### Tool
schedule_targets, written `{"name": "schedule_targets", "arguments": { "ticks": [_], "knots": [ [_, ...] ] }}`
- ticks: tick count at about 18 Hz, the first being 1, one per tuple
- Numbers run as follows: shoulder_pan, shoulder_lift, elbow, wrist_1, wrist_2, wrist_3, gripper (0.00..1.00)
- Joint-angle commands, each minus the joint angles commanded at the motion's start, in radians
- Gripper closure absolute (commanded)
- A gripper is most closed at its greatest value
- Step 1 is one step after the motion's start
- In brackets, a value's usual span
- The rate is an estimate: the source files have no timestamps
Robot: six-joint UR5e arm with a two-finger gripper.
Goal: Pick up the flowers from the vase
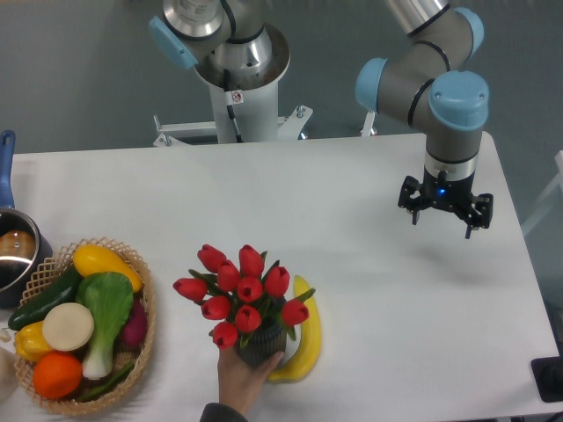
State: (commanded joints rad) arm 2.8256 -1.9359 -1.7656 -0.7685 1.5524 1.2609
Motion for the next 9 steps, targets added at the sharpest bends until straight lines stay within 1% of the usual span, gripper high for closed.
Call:
{"name": "schedule_targets", "arguments": {
  "ticks": [7,9],
  "knots": [
    [-0.002,-0.003,0.002,0.002,-0.009,-0.015,0.0],
    [-0.002,-0.002,-0.002,0.003,-0.049,-0.028,0.0]
  ]
}}
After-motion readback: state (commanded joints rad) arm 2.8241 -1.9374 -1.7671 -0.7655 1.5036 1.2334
